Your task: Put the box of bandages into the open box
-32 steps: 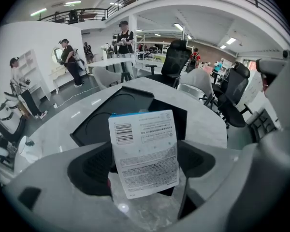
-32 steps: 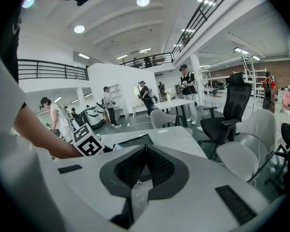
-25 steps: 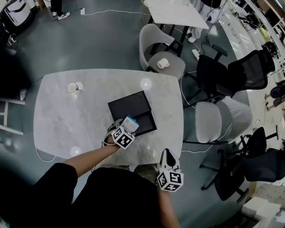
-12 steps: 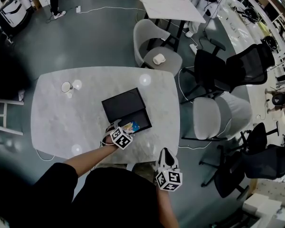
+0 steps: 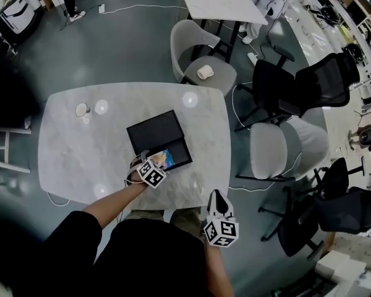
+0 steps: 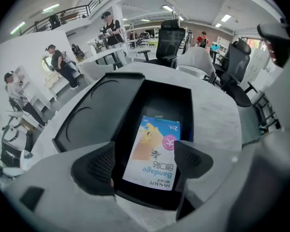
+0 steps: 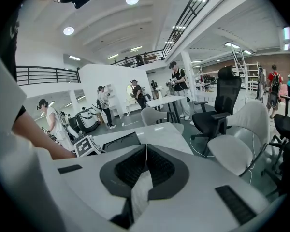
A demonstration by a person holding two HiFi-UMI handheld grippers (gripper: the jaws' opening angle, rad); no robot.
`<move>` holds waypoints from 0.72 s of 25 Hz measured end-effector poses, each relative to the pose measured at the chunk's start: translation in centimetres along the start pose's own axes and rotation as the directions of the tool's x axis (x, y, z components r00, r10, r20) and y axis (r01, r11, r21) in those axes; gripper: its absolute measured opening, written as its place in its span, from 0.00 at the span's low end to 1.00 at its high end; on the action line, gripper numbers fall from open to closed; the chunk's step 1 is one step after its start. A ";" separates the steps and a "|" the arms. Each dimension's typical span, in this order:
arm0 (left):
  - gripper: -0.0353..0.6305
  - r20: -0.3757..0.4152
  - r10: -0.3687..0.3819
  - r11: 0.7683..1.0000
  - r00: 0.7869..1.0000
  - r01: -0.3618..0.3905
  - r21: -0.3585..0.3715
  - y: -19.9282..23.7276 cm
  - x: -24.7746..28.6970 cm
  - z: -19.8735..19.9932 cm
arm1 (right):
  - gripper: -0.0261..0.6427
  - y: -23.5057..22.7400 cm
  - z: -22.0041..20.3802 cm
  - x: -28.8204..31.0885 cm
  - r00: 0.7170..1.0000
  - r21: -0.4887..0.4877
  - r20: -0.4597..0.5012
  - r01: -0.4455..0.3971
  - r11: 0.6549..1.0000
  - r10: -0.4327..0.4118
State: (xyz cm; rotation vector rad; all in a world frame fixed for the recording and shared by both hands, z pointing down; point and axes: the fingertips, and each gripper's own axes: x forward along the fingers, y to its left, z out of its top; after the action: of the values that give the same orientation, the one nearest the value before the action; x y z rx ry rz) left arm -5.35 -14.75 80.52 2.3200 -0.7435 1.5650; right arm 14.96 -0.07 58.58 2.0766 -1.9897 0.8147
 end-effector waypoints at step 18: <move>0.38 0.293 0.090 0.927 0.952 0.027 -0.374 0.8 -9.0 4.4 | 0.06 -0.3 4.2 2.1 0.991 -0.070 0.013 -0.132 0.989 0.134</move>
State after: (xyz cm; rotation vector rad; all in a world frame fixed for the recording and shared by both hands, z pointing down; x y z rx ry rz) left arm -4.93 -15.02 70.51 2.2822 -1.0519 0.9699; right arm 16.35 -3.81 56.15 1.9375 -2.1532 0.7402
